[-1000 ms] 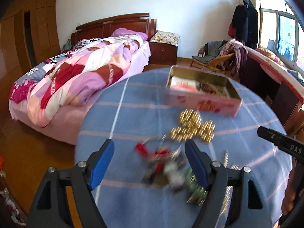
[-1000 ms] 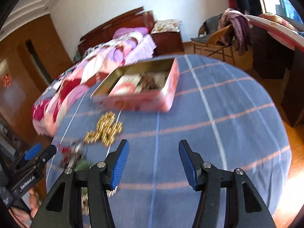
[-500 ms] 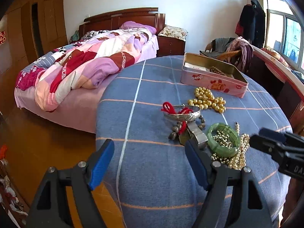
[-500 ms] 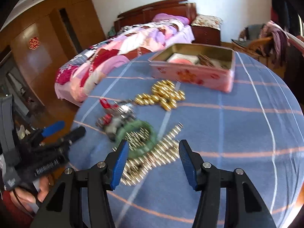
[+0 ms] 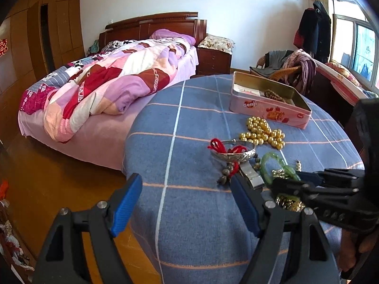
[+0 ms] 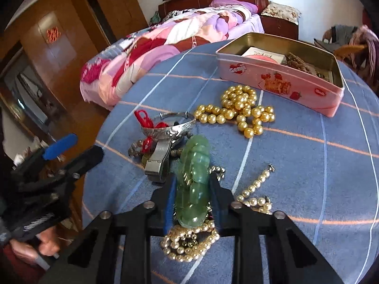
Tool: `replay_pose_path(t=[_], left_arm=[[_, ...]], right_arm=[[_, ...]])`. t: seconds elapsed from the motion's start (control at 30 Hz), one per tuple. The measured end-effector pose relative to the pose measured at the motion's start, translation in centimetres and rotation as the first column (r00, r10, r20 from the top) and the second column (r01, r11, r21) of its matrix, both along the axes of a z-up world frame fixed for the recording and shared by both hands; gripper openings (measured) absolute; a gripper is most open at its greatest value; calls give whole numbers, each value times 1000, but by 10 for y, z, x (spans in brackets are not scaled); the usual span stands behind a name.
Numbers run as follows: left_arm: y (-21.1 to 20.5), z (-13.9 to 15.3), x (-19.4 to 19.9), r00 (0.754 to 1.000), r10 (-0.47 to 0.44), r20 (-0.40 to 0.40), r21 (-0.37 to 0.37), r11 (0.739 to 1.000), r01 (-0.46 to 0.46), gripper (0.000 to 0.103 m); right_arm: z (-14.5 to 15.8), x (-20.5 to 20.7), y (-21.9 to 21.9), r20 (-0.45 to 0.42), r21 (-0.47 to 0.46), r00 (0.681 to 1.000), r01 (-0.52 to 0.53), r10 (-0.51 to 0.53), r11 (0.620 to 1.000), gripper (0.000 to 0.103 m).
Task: Organize jewelry
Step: 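Grasp the green jade bangle with the right tool, then grasp the pearl necklace with the left tool while the right tool holds the jade bangle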
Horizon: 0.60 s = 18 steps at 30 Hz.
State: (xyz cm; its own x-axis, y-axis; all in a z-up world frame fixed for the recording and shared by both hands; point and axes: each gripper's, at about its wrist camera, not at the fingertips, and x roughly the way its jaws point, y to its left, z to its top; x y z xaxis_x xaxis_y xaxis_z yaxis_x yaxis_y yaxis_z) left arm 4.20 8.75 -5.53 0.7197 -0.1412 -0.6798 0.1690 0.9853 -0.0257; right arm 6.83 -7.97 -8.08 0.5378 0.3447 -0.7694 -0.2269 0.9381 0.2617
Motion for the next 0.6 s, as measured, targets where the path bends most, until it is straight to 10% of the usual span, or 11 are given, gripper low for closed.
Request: replay_pose_path(t=[0.4, 0.6], left_arm=[[-23, 7, -3, 991, -130, -11, -30, 991, 130, 79], [-52, 9, -28, 935, -352, -42, -130, 930, 344, 79]], right_arm=[[39, -23, -47, 119, 85, 986, 111, -120, 990, 16], [46, -39, -88, 127, 80, 964, 226, -235, 971, 16]])
